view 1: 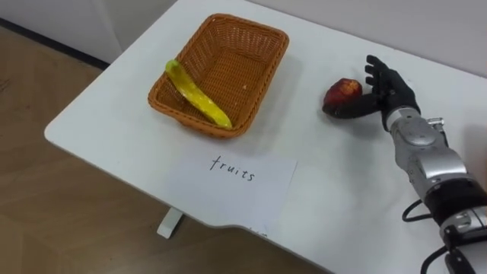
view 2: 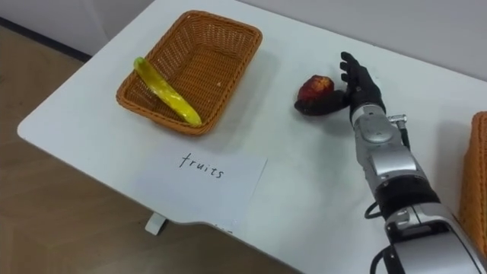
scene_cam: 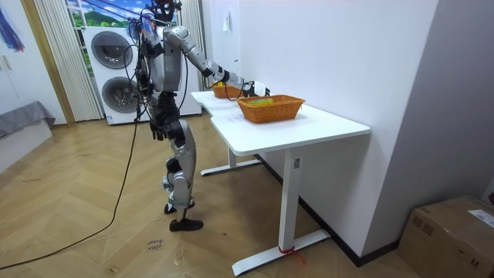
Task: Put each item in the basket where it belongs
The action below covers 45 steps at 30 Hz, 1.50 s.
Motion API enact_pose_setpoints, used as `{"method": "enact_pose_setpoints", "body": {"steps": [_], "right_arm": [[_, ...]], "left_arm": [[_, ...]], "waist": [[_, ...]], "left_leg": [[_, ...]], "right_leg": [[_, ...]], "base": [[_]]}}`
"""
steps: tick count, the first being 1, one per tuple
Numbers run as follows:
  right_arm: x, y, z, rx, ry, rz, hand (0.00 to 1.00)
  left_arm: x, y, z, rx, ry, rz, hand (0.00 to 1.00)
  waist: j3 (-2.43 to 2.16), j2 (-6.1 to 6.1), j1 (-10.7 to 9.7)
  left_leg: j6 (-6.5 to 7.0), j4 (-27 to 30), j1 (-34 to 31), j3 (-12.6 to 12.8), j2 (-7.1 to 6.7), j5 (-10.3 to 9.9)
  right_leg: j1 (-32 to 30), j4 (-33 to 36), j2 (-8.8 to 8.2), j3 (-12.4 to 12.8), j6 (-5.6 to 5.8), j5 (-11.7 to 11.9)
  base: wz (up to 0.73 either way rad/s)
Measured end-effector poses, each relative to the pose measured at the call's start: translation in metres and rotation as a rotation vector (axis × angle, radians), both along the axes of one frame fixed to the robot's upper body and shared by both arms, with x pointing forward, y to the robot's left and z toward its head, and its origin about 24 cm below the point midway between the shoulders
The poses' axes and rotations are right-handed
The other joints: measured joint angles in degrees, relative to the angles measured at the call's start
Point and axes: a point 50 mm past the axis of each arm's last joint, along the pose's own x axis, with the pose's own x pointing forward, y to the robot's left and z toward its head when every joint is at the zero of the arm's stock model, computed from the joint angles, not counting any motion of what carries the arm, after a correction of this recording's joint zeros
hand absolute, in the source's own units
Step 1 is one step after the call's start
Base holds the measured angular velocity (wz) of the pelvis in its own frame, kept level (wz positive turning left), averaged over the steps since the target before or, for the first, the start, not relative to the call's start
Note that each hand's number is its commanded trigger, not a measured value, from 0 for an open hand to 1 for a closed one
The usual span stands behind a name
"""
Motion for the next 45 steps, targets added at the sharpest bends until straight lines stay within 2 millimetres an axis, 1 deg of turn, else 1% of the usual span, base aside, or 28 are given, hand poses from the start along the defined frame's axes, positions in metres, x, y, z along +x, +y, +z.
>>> {"method": "enact_pose_setpoints", "body": {"steps": [3,5,8,24,28,29,30,31,34,39,41,45], "right_arm": [[0.0,0.001,-0.001,-0.024,0.004,0.011,0.0],[0.0,0.002,-0.001,-0.027,0.006,0.015,0.0],[0.0,0.004,-0.002,-0.034,0.011,0.026,0.0],[0.0,0.006,-0.003,-0.075,0.023,0.062,0.0],[0.0,0.006,-0.002,-0.161,0.029,0.088,0.0],[0.0,0.006,-0.002,-0.174,0.029,0.091,0.63],[0.0,0.006,-0.002,-0.189,0.032,0.096,0.91],[0.0,0.006,-0.002,-0.199,0.035,0.1,1.0],[0.003,0.004,-0.002,-0.241,0.053,0.1,1.0],[0.006,-0.004,0.001,-0.334,0.064,0.072,1.0],[0.006,-0.005,0.002,-0.356,0.064,0.072,1.0],[0.007,-0.003,0.003,-0.394,0.065,0.086,1.0]], "left_arm": [[0.001,0.002,0.001,-0.002,-0.009,0.015,0.0],[0.001,0.004,0.001,0.002,-0.01,0.014,0.0],[0.001,0.004,0.001,0.004,-0.01,0.014,0.0],[0.001,0.004,0.001,0.005,-0.009,0.013,0.0],[0.002,0.004,0.002,0.006,-0.012,0.011,0.0],[0.002,0.004,0.001,0.006,-0.012,0.01,0.0],[0.002,0.005,0.002,0.007,-0.012,0.01,0.0],[0.003,0.005,0.002,0.007,-0.013,0.009,0.0],[0.004,0.005,0.002,0.008,-0.016,0.009,0.0],[0.009,0.008,0.004,0.015,-0.033,0.003,0.0],[0.01,0.011,0.004,0.022,-0.035,0.0,0.0],[0.01,0.013,0.005,0.026,-0.035,-0.001,0.0]], "waist": [[-0.13,0.17,0.1],[-0.38,0.43,0.1],[-0.49,0.6,0.2],[-0.36,0.83,0.2],[-0.36,0.93,0.4],[-0.36,0.93,0.5],[-0.37,0.91,0.6],[-0.37,0.9,0.7],[-0.43,0.71,1.0],[-0.37,-0.26,1.7],[-0.11,-0.81,1.7],[-0.03,-0.86,1.8]], "left_leg": [[0.0,0.0,0.1,0.0,0.01,0.0],[0.01,0.0,0.1,0.0,0.0,0.0],[0.02,0.0,0.4,0.1,0.01,0.0],[0.01,0.0,0.5,0.1,0.01,0.0],[0.01,-0.1,0.0,0.2,0.02,0.0],[0.01,-0.2,0.0,0.2,0.02,0.0],[0.0,-0.2,-0.1,0.1,0.02,0.0],[0.0,-0.2,-0.1,0.1,0.02,0.0],[-0.03,-0.1,0.0,0.1,0.04,0.1],[-0.11,0.0,0.1,-0.1,0.06,0.1],[-0.11,0.0,0.1,-0.1,0.07,0.1],[-0.1,0.0,0.1,-0.2,0.01,0.1]], "right_leg": [[0.0,0.0,-0.02,0.0,0.0,0.0],[0.0,0.0,-0.06,0.1,0.0,0.0],[0.1,0.0,-0.08,0.2,0.0,0.0],[0.2,0.0,-0.05,0.4,-0.01,0.0],[-0.1,0.0,-0.03,0.4,-0.02,0.0],[-0.1,0.0,-0.04,0.3,-0.02,0.0],[-0.2,0.1,-0.04,0.3,-0.02,0.0],[-0.2,0.1,-0.04,0.3,-0.02,0.0],[-0.1,0.1,-0.02,0.4,-0.05,0.0],[0.0,0.1,0.01,0.3,-0.13,0.1],[0.0,0.0,0.09,0.3,-0.13,0.1],[0.1,0.0,-0.04,-0.1,-0.13,0.1]], "base": [[0.0],[0.0],[0.0],[0.0],[0.0],[0.0],[0.0],[0.0],[0.0],[0.01],[0.0],[0.0]]}}
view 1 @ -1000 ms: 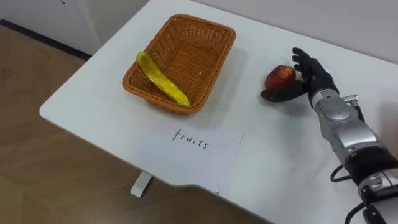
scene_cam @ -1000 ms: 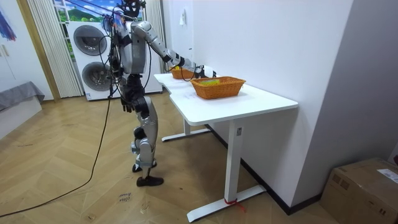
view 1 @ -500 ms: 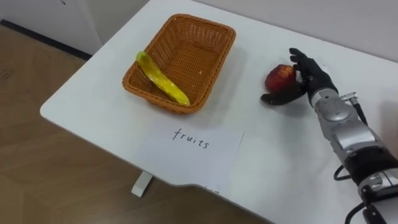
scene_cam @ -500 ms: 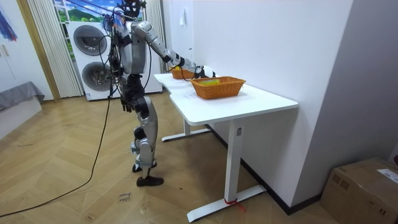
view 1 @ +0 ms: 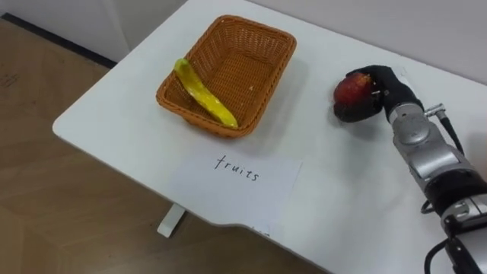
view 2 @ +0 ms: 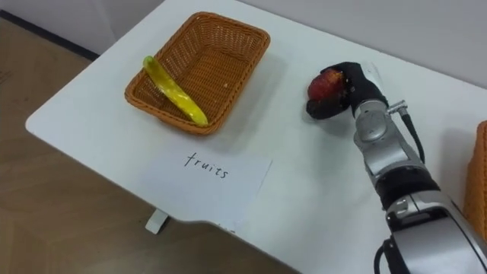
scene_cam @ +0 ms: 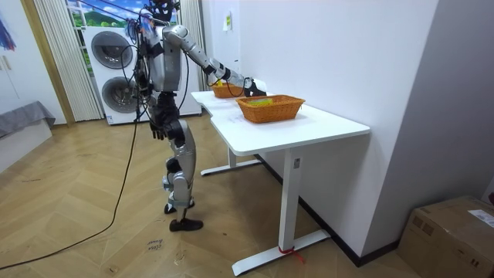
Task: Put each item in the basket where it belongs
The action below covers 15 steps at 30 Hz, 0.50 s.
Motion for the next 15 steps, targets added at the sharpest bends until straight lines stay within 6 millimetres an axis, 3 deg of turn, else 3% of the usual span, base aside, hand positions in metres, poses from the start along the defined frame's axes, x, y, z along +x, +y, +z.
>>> {"method": "enact_pose_setpoints", "body": {"steps": [15], "right_arm": [[0.0004,0.001,0.0002,0.005,0.003,0.006,1.0]], "left_arm": [[0.0016,0.0008,0.0003,-0.002,-0.001,-0.004,0.0]], "waist": [[0.12,0.07,0.1]], "left_leg": [[0.0,-0.2,-0.1,0.0,0.08,0.0]], "right_leg": [[-0.1,-0.1,0.39,0.3,0.0,0.0]], "base": [[0.0]]}}
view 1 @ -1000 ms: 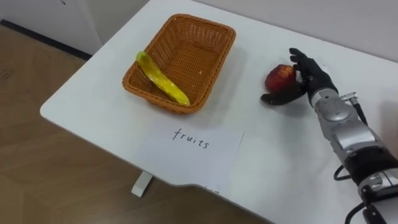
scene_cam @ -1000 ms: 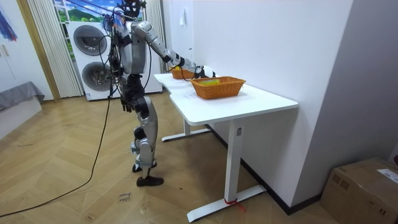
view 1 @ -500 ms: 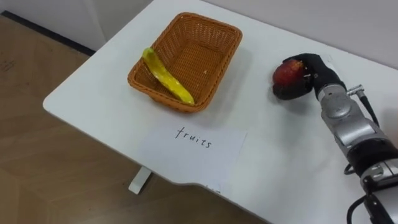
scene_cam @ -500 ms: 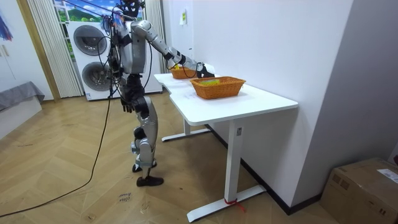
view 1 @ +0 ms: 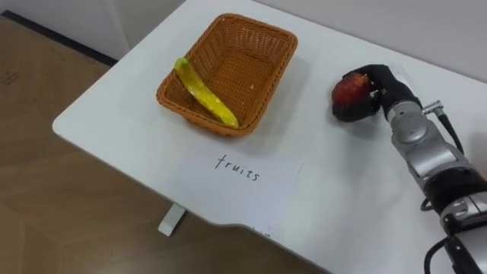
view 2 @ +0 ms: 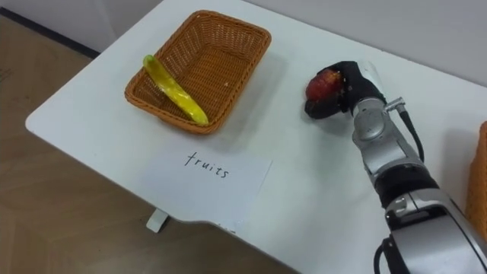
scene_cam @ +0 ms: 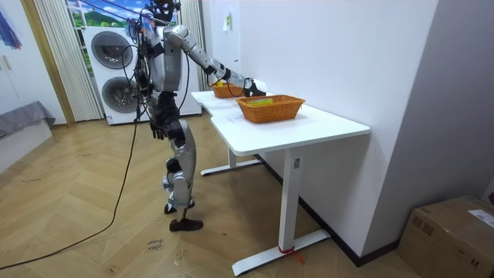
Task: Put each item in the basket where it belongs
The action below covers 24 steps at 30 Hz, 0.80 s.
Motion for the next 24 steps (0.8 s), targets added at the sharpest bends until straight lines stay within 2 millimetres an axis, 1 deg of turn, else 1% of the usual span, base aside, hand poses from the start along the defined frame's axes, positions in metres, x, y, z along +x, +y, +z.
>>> {"method": "enact_pose_setpoints", "body": {"steps": [2,5,7,11,15,18,20,24], "right_arm": [[0.0,0.0,0.0,-0.008,0.001,0.002,1.0],[0.0,0.0,0.0,-0.012,0.003,0.007,1.0],[0.0,0.0,0.0,-0.01,0.013,0.003,1.0],[0.0,0.0,-0.001,-0.003,0.031,0.012,1.0],[0.0,0.002,0.0,-0.014,0.042,0.028,1.0],[0.002,0.005,0.003,-0.016,0.058,0.049,1.0],[0.002,0.007,0.004,-0.016,0.066,0.063,1.0],[0.006,0.015,0.014,0.006,0.038,0.1,1.0]], "left_arm": [[0.0,0.0,0.0,0.0,0.001,0.0,0.0],[0.0,0.0,0.0,0.0,0.004,0.002,0.0],[0.001,0.001,0.0,0.001,0.003,0.002,0.0],[-0.001,0.002,0.0,0.004,0.012,0.008,0.0],[0.001,0.005,0.0,0.01,0.007,0.028,0.0],[0.0,0.006,0.0,0.013,0.012,0.034,0.0],[0.001,0.007,0.001,0.009,0.01,0.042,0.0],[0.0,0.01,0.001,0.013,0.009,0.061,0.0]], "waist": [[-0.06,-0.11,0.0],[-0.29,-0.47,0.0],[-0.54,-0.89,0.0],[-0.47,-1.3,0.0],[-0.54,-1.46,-0.2],[-0.57,-1.48,-0.4],[-0.67,-1.66,-0.4],[-0.68,-1.98,-0.6]], "left_leg": [[0.0,0.0,0.0,0.0,0.01,0.0],[-0.02,0.1,0.0,0.0,0.02,0.0],[-0.02,0.1,0.0,0.0,0.04,0.0],[-0.01,-0.2,0.8,0.0,0.05,0.0],[-0.02,-0.2,0.8,0.1,0.05,0.0],[-0.01,-0.3,1.0,0.2,0.06,0.0],[-0.01,-0.3,1.3,0.2,0.06,0.0],[-0.01,-0.5,2.3,0.2,0.06,0.0]], "right_leg": [[-0.1,0.0,0.06,0.0,0.0,0.0],[-0.3,0.0,0.1,0.0,0.0,0.0],[-0.3,0.0,0.09,0.0,0.0,0.0],[0.4,-0.2,0.15,0.1,0.0,0.0],[0.7,-0.7,0.25,0.2,-0.06,0.0],[1.0,-0.8,0.29,0.3,-0.1,0.1],[1.1,-0.8,0.29,0.3,-0.09,0.1],[2.3,-1.0,0.29,0.3,-0.09,0.1]], "base": [[0.0],[0.0],[0.0],[0.0],[0.0],[0.0],[0.0],[0.0]]}}
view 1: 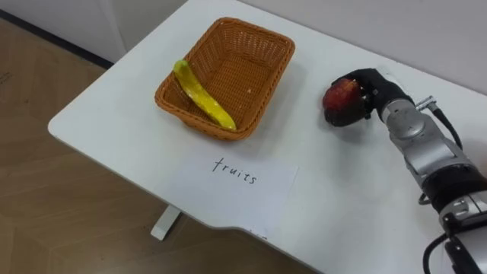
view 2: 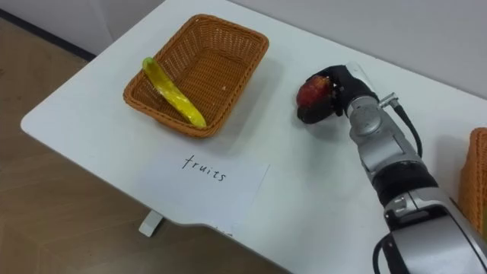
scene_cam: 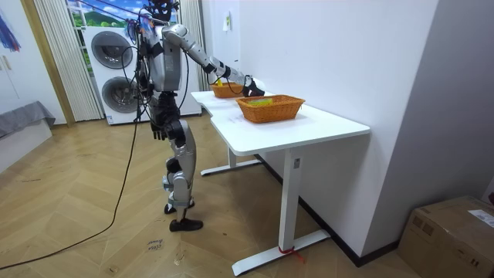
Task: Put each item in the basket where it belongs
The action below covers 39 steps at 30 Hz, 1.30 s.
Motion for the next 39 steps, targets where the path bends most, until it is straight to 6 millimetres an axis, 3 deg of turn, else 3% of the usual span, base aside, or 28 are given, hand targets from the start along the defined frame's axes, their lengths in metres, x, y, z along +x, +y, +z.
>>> {"method": "enact_pose_setpoints", "body": {"steps": [4,13,27,34,39], "right_arm": [[0.005,0.014,0.02,0.034,-0.086,0.054,1.0],[0.006,0.044,0.061,0.038,-0.262,0.18,1.0],[0.004,0.059,0.06,0.013,-0.256,0.232,1.0],[0.003,0.072,0.053,-0.028,-0.23,0.254,1.0],[0.003,0.08,0.051,-0.006,-0.228,0.267,1.0]], "left_arm": [[-0.003,0.006,0.001,0.019,0.0,0.026,0.0],[-0.01,0.006,0.0,0.023,0.03,0.033,0.0],[-0.018,0.005,-0.001,0.017,0.065,0.012,0.0],[-0.02,0.006,-0.001,0.007,0.085,0.012,0.0],[-0.024,0.007,-0.001,0.002,0.106,0.015,0.0]], "waist": [[-0.19,-0.92,-0.5],[-0.25,-1.04,-1.1],[-0.36,-1.26,1.0],[-0.35,-1.25,3.6],[-0.34,-1.23,4.4]], "left_leg": [[-0.02,-0.4,0.9,-0.2,-0.04,0.0],[-0.02,-1.2,3.6,-1.3,-0.2,0.0],[0.06,-1.0,4.8,-1.9,-0.48,-0.1],[0.15,-0.6,4.5,-3.3,-1.02,-0.1],[0.22,-0.4,4.3,-5.0,-1.39,0.0]], "right_leg": [[1.5,-1.1,0.25,-0.2,0.01,0.0],[4.7,-1.8,0.48,-0.5,0.11,0.1],[6.1,-1.6,0.18,-0.5,0.37,-0.1],[6.4,-1.5,-0.25,-2.3,0.5,-0.2],[7.1,-1.5,-0.79,-4.6,0.9,-0.4]], "base": [[0.02],[0.06],[0.02],[0.11],[0.2]]}}
